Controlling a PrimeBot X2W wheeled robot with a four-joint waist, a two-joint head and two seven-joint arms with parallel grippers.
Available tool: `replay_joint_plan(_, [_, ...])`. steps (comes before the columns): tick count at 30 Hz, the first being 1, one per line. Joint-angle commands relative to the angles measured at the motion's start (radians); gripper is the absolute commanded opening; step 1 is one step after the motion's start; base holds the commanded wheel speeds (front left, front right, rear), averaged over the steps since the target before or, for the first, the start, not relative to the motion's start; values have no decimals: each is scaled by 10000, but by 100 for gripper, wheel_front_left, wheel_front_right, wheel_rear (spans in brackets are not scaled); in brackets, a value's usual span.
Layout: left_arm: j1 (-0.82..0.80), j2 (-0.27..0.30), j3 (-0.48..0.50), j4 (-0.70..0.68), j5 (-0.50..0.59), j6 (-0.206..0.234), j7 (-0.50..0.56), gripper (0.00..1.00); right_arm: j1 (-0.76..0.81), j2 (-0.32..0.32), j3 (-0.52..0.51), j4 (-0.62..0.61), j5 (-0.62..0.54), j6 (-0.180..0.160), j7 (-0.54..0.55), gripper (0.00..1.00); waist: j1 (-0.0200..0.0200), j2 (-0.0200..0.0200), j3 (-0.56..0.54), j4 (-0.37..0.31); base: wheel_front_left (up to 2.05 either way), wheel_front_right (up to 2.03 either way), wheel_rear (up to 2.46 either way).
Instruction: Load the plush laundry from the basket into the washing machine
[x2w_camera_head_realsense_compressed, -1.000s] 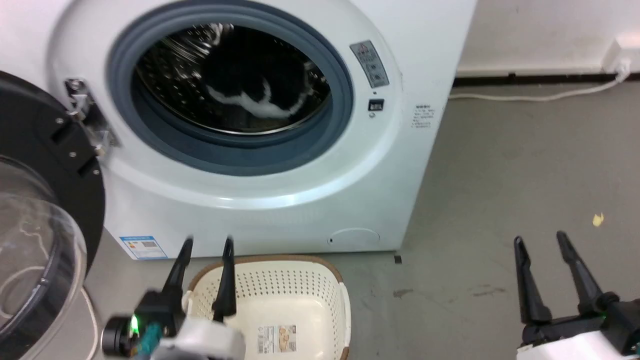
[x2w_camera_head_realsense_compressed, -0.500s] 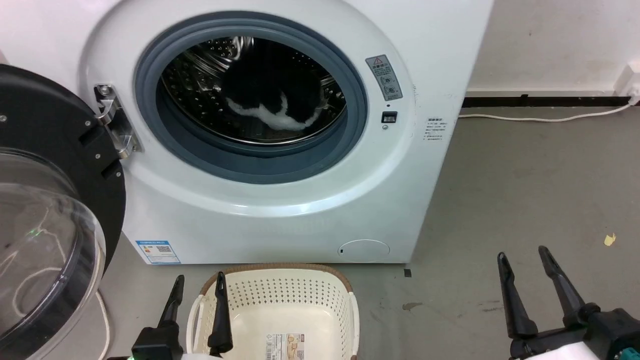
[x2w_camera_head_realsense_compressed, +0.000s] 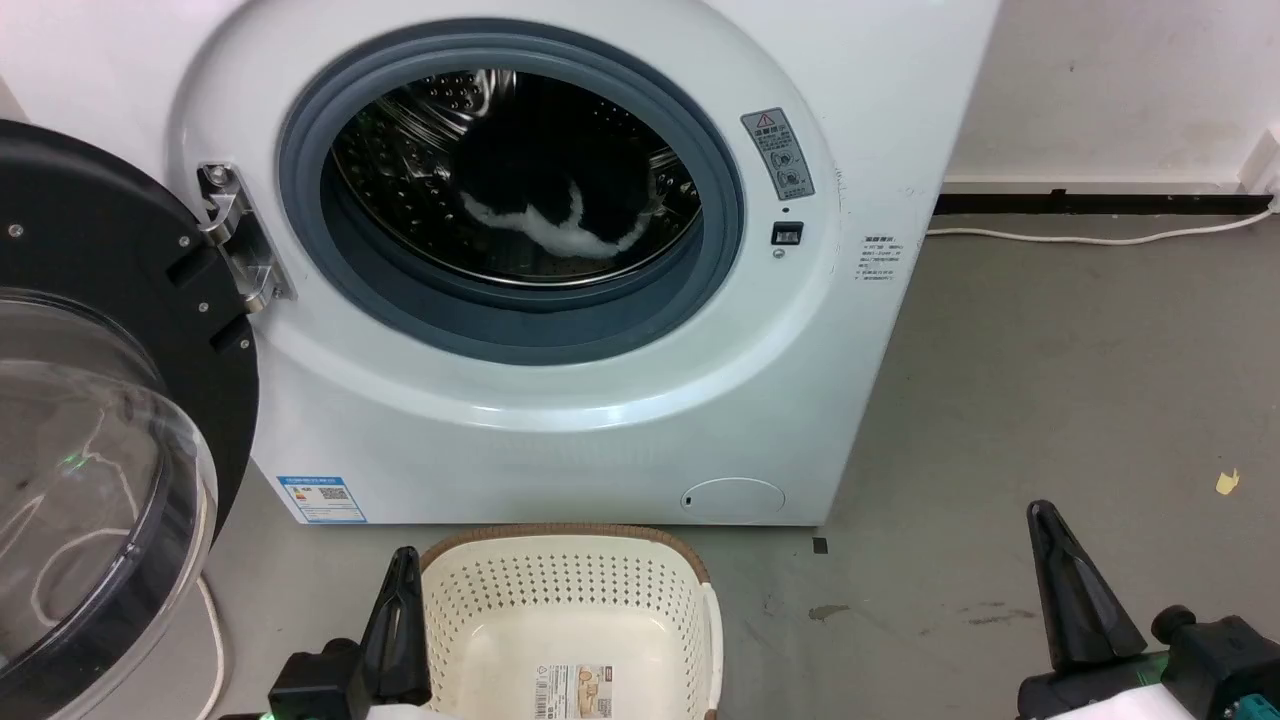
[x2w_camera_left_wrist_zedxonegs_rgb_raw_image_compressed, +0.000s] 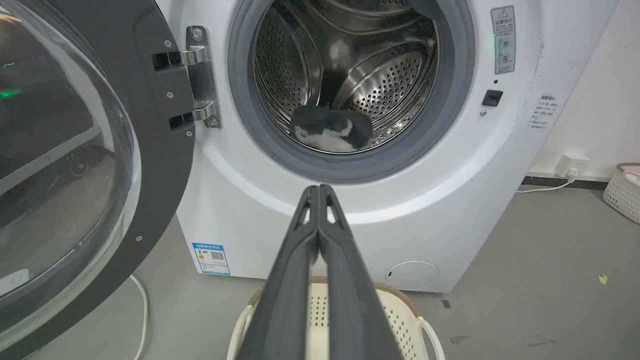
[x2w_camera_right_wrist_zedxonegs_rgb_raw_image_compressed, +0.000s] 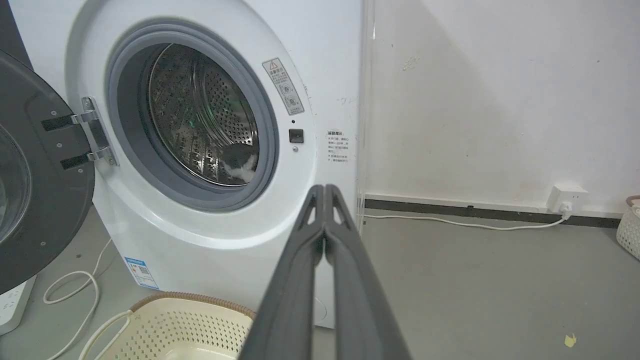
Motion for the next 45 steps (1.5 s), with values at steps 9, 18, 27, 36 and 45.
replay_joint_plan(9, [-95, 1, 108, -67, 186, -87, 220, 0, -95, 1, 42, 38, -96, -1, 262, 0, 0, 0, -19, 6, 0, 0, 0])
replay_joint_plan(18, [-158, 1, 182, -112, 308, -151, 404, 0, -158, 2, 70, 63, -159, -2, 446, 0, -1, 0, -36, 13, 0, 0, 0])
replay_joint_plan(27, [-221, 1, 257, -157, 431, -215, 588, 0, -220, 2, 97, 87, -223, -2, 632, 0, -1, 0, -53, 19, 0, 0, 0])
replay_joint_plan(36, [-292, 0, 340, -208, 567, -286, 793, 0, -290, 3, 128, 115, -293, -3, 837, 0, -1, 0, -72, 26, 0, 0, 0])
replay_joint_plan(45, [-355, 0, 414, -253, 690, -351, 977, 0, -353, 3, 155, 140, -356, -4, 1023, 0, -1, 0, -89, 32, 0, 0, 0])
